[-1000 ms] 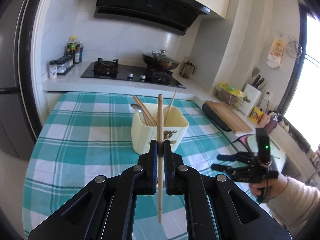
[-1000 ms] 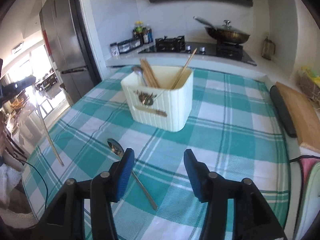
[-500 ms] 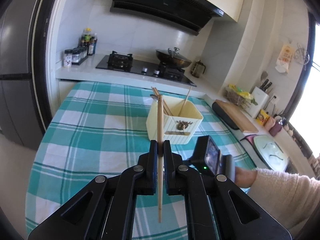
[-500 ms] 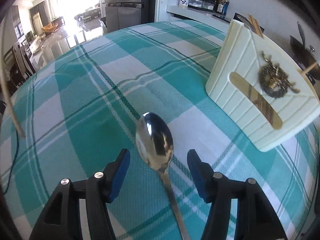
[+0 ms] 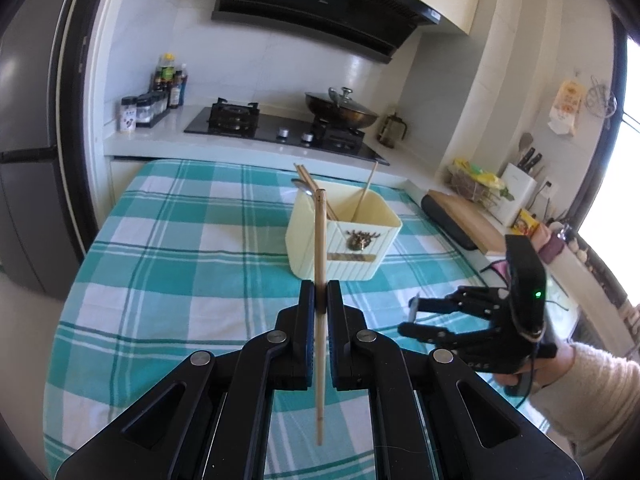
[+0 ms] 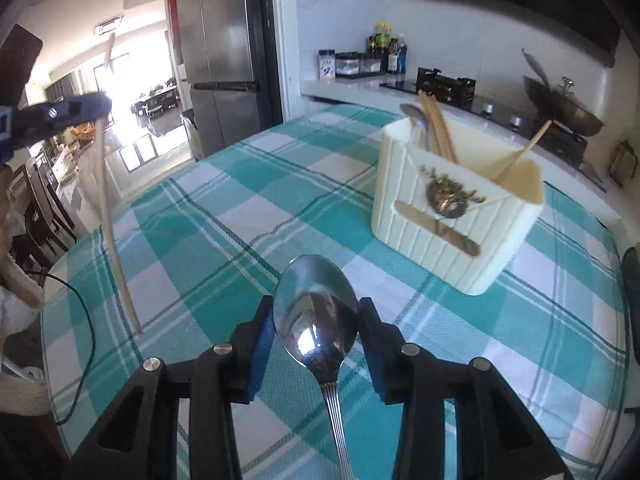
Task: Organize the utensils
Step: 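Hold the spoon and chopstick upright above the cream holder, aligning both tools, then lower the spoon and chopstick into the cream holder and open both tools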
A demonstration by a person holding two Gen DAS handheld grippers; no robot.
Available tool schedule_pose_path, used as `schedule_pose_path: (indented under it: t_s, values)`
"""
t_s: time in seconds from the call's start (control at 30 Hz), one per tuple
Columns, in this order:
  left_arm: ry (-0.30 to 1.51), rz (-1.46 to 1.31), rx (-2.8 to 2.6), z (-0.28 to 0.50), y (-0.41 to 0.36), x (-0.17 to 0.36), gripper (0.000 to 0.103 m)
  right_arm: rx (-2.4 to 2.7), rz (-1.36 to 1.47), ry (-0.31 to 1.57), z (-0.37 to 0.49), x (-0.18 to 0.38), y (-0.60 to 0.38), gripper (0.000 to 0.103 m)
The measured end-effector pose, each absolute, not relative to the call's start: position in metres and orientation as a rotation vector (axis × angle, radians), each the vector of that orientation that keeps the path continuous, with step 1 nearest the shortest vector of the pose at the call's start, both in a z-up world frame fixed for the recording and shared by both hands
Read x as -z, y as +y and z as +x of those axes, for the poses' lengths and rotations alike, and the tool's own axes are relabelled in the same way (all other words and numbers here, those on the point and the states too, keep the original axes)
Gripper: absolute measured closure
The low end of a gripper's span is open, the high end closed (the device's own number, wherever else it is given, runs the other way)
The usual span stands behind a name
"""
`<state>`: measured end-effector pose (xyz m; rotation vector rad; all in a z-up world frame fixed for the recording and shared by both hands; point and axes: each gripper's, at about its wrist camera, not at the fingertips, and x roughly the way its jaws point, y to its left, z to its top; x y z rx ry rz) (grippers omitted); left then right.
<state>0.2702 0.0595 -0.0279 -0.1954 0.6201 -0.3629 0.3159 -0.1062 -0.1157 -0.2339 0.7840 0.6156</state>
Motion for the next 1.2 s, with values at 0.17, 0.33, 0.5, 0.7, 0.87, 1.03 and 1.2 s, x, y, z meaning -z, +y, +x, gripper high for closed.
schedule_pose_path:
  t_s: [0.17,0.33,0.5,0.7,0.87,1.03,1.2]
  values:
    - [0.612,-0.176,0.399,0.272,0.036,0.023,0.099,-0.539,-0.181,0.715,0.29,0.082,-0.134,0.062]
    - [0.607,-0.166,0.413,0.277,0.022,0.018,0.099,-0.49,-0.132,0.663,0.282,0.062,-0.148,0.062]
    - [0.603,-0.167,0.41,0.281,0.019,0.013,0.099,-0.468,-0.076,0.627,0.286,0.05,-0.158,0.062]
    - [0.584,-0.153,0.415,0.295,0.019,-0.004,0.099,-0.459,-0.021,0.604,0.297,0.031,-0.165,0.062]
    - [0.527,-0.142,0.427,0.321,0.017,-0.042,0.099,-0.448,0.016,0.563,0.32,-0.001,-0.168,0.062]
    - [0.415,-0.14,0.418,0.363,0.007,-0.092,0.099,-0.421,0.028,0.48,0.357,-0.049,-0.17,0.062]
    - [0.311,-0.164,0.361,0.417,-0.005,-0.115,0.099,-0.376,0.031,0.359,0.394,-0.084,-0.17,0.062]
